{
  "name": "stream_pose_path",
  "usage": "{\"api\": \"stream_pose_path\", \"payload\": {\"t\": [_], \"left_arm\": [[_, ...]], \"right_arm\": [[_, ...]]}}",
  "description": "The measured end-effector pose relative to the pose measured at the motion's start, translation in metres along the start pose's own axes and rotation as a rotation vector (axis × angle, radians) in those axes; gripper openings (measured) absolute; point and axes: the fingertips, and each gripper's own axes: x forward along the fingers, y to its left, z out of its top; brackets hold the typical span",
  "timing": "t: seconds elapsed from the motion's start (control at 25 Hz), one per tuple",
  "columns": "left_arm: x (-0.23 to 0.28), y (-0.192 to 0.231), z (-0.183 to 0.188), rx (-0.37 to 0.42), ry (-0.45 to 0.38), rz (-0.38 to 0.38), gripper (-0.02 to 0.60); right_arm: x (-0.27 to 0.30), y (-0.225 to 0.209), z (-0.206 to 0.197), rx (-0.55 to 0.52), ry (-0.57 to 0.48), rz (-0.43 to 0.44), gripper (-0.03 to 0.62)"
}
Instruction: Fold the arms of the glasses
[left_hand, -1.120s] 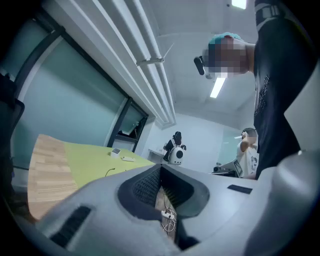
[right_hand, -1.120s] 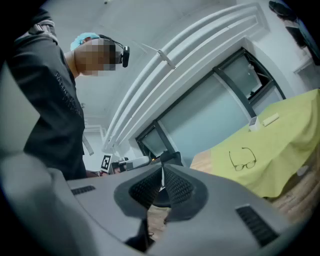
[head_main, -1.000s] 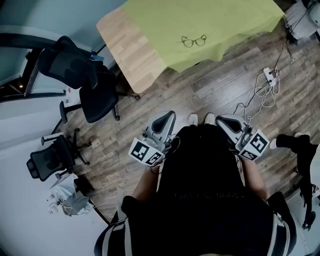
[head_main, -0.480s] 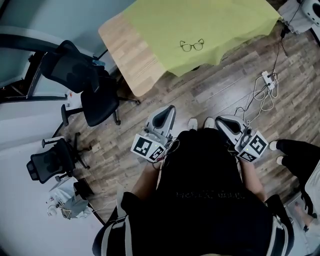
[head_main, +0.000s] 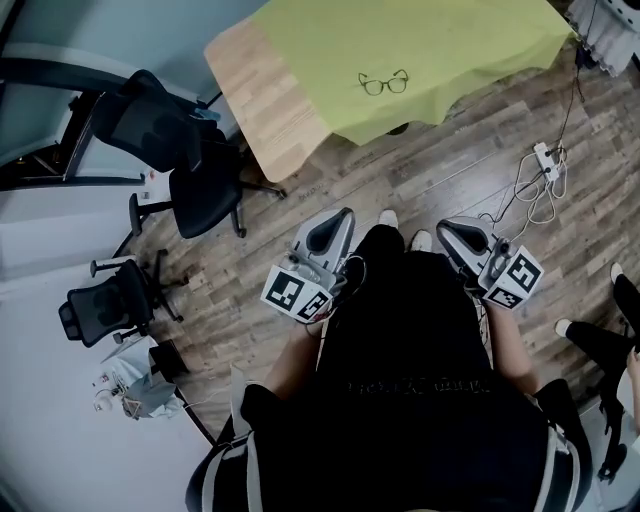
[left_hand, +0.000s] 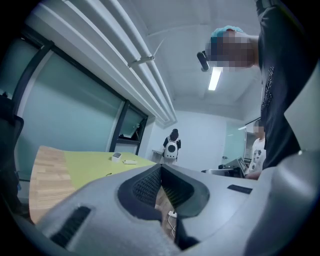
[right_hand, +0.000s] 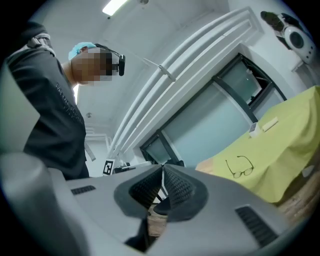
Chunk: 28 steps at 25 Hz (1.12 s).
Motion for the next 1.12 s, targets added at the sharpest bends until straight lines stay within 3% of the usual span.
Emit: {"api": "stream_pose_path", "payload": {"t": [0.36,1.12], "left_arm": [[0.016,0.006,-0.008,-0.004,-0.005,0.001,0.017],[0.073,0.092,-0.001,-0.025,0.023,0.022,0.017]], "right_arm": [[-0.007,-0.019,0.0,0.031,-0.005,-0.022,0.035],[0.052,-0.088,0.01,0.066,0.083,-0.055,0.036]]}}
